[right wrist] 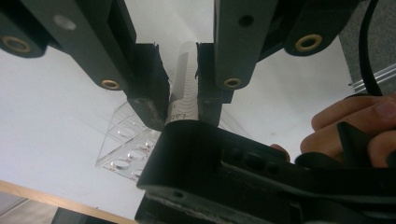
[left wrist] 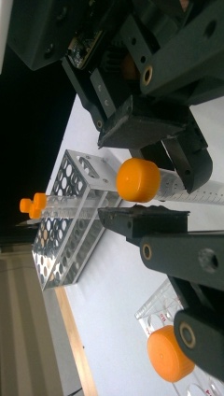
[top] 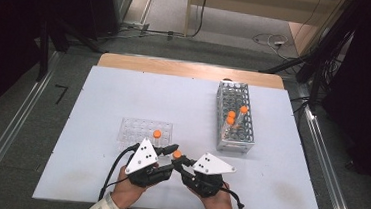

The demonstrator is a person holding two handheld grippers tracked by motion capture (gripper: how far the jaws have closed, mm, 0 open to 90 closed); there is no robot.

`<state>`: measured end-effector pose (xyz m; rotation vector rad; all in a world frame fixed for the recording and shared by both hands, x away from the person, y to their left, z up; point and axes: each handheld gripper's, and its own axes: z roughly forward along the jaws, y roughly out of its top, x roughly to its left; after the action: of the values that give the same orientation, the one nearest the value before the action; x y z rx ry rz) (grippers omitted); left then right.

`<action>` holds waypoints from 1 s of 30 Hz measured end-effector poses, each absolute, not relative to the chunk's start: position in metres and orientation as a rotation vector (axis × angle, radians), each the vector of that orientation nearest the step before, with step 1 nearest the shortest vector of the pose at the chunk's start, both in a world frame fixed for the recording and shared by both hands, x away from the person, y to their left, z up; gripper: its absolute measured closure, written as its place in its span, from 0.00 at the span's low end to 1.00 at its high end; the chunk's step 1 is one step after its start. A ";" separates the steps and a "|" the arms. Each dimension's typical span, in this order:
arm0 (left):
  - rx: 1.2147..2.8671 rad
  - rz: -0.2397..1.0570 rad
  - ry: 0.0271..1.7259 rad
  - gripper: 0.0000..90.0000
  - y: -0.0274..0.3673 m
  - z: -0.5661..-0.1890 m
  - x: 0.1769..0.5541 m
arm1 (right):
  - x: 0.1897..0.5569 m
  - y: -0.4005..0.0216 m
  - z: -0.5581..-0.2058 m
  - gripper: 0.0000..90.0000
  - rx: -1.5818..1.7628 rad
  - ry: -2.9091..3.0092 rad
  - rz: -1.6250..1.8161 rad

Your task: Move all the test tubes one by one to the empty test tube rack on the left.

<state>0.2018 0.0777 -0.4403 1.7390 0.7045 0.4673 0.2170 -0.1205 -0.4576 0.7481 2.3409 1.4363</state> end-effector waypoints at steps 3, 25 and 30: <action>1.743 0.473 0.705 0.71 0.077 -0.441 0.202 | 0.217 -0.121 -0.457 0.80 0.749 2.342 1.438; 1.720 0.472 0.741 0.78 0.085 -0.436 0.203 | 0.220 -0.122 -0.456 0.39 0.727 2.399 1.472; 1.687 0.474 0.774 0.78 0.097 -0.426 0.205 | 0.225 -0.129 -0.454 0.32 0.774 2.389 1.467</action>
<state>0.2045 0.0968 -0.4262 1.6871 0.7739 0.4739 0.2247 -0.1292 -0.4539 0.7744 2.3891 1.4670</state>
